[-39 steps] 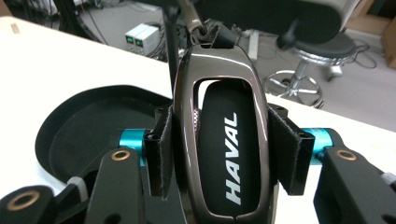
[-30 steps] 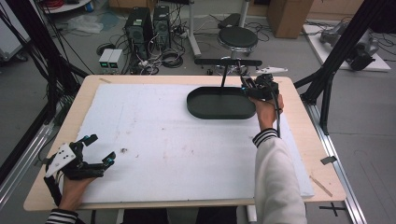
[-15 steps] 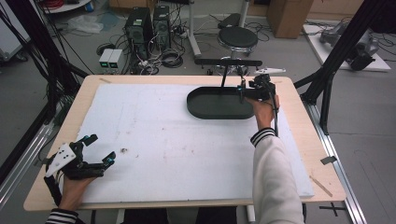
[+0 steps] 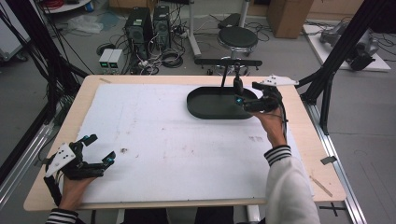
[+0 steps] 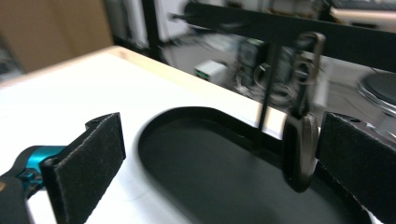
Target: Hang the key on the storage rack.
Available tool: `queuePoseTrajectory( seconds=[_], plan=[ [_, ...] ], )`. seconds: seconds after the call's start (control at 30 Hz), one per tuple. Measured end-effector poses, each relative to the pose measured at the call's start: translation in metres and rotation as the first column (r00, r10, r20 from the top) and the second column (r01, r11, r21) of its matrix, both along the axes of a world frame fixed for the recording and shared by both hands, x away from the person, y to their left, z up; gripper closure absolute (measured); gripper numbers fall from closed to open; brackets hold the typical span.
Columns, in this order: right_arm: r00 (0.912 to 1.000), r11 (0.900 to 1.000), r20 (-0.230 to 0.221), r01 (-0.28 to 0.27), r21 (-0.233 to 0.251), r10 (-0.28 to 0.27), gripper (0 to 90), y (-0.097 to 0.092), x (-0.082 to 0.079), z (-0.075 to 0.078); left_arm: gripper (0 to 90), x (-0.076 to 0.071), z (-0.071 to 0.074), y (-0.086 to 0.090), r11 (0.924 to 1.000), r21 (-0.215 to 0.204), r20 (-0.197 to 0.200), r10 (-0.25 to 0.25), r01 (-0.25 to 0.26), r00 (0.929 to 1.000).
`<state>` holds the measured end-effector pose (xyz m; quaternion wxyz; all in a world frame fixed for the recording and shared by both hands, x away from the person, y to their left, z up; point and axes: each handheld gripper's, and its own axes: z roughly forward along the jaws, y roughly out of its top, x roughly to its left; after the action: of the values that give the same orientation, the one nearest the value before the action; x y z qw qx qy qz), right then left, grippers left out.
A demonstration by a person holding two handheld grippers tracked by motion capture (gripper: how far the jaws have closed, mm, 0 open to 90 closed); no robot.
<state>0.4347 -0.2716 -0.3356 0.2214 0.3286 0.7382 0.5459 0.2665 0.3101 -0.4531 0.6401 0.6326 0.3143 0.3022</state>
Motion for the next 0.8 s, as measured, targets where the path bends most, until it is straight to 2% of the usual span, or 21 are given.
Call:
queuePoseTrajectory(
  seconds=[0.17,0.27,0.33,0.4,0.5,0.63,0.7,0.8],
  plan=[
    [0.9955,0.9968,0.070,-0.066,0.045,0.063,0.3,-0.014,-0.044,-0.018,1.7,0.000,0.000,0.000,1.0000,0.007,0.004,0.005,-0.005,1.0000],
    [0.9878,0.9963,0.151,-0.048,0.072,0.036,0.3,-0.023,-0.071,-0.033,1.7,-0.001,0.000,0.000,1.0000,0.006,0.006,0.004,-0.004,1.0000],
    [0.9821,0.9945,0.185,-0.053,0.090,0.036,0.3,-0.030,-0.087,-0.043,1.7,-0.002,0.000,0.000,0.9999,0.003,0.014,0.012,-0.012,0.9998],
    [0.9793,0.9924,0.200,-0.056,0.110,0.033,0.3,-0.036,-0.097,-0.053,1.7,-0.002,0.000,0.000,0.9999,-0.002,0.015,0.015,-0.015,0.9998],
    [0.9795,0.9904,0.201,-0.037,0.133,0.010,0.3,-0.045,-0.110,-0.069,1.7,-0.003,0.000,0.000,0.9998,-0.004,0.018,0.019,-0.019,0.9997],
    [0.9775,0.9890,0.210,-0.015,0.147,-0.016,0.4,-0.052,-0.126,-0.089,1.7,-0.003,0.000,0.000,0.9998,0.002,0.018,0.019,-0.019,0.9997],
    [0.9733,0.9874,0.228,-0.013,0.158,-0.024,0.4,-0.054,-0.131,-0.095,1.7,-0.004,0.000,0.000,0.9998,-0.001,0.019,0.018,-0.018,0.9997],
    [0.9746,0.9847,0.222,-0.012,0.174,-0.028,0.3,-0.055,-0.135,-0.106,1.7,-0.005,0.000,0.000,0.9998,0.003,0.023,0.020,-0.020,0.9995]
  ],
)
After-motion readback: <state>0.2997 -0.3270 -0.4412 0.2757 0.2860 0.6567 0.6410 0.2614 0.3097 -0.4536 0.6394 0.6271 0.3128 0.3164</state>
